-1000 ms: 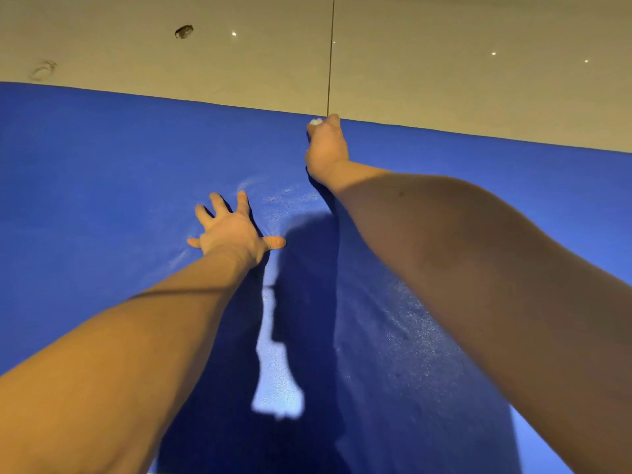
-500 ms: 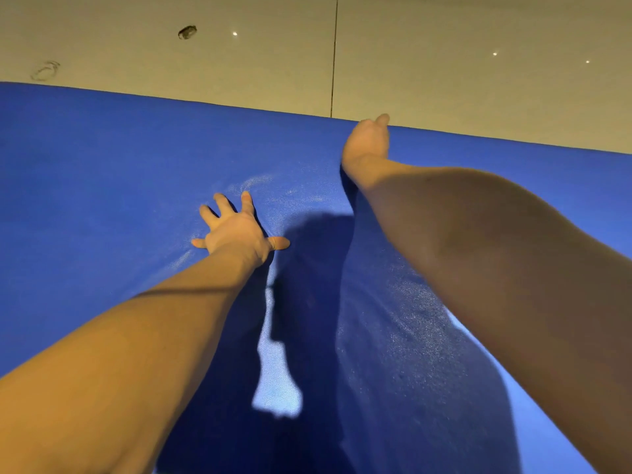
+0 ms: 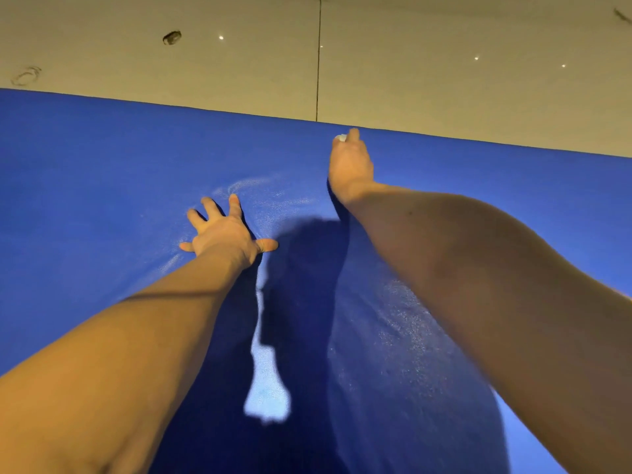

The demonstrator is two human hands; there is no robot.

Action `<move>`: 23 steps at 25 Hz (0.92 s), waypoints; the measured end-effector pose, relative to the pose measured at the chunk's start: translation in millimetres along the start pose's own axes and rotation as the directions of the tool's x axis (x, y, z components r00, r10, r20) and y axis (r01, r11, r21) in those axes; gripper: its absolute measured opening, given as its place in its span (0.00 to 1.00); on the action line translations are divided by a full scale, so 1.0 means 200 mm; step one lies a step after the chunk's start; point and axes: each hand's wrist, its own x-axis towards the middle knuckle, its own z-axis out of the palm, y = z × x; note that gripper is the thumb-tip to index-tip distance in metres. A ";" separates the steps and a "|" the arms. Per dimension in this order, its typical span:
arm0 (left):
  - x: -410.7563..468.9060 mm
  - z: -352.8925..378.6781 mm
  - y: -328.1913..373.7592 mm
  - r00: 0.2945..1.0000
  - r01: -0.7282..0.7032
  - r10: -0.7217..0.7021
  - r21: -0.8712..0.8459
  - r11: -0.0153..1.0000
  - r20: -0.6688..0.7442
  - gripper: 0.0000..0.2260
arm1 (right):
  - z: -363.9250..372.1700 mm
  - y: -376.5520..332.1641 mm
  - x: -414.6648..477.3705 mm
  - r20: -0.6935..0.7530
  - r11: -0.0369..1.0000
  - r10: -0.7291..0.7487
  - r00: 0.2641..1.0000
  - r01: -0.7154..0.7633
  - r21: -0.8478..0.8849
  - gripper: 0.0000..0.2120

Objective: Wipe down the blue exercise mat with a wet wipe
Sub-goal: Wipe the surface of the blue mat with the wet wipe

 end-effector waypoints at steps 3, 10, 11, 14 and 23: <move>0.00 -0.01 0.00 1.000 -0.001 0.001 -0.013 1.000 0.013 0.56 | -0.03 0.17 0.01 -0.059 0.993 0.114 0.992 -0.115 -0.022 0.15; -0.01 0.00 0.00 1.000 -0.021 0.021 -0.024 1.000 0.003 0.56 | 0.12 -0.31 -0.31 0.082 0.972 -0.189 0.979 0.174 0.157 0.14; -0.01 0.00 0.00 1.000 -0.022 0.022 -0.023 0.999 0.002 0.56 | 0.12 -0.35 -0.34 0.134 0.969 -0.230 0.964 0.214 0.122 0.15; 0.00 0.00 0.00 1.000 -0.011 0.011 -0.017 1.000 0.000 0.56 | 0.10 -0.27 -0.31 0.137 0.969 -0.240 0.961 0.229 0.092 0.13; -0.01 -0.01 0.00 1.000 -0.016 0.016 0.000 1.000 0.011 0.57 | 0.04 0.10 -0.22 -0.026 0.984 0.117 0.993 -0.112 0.137 0.15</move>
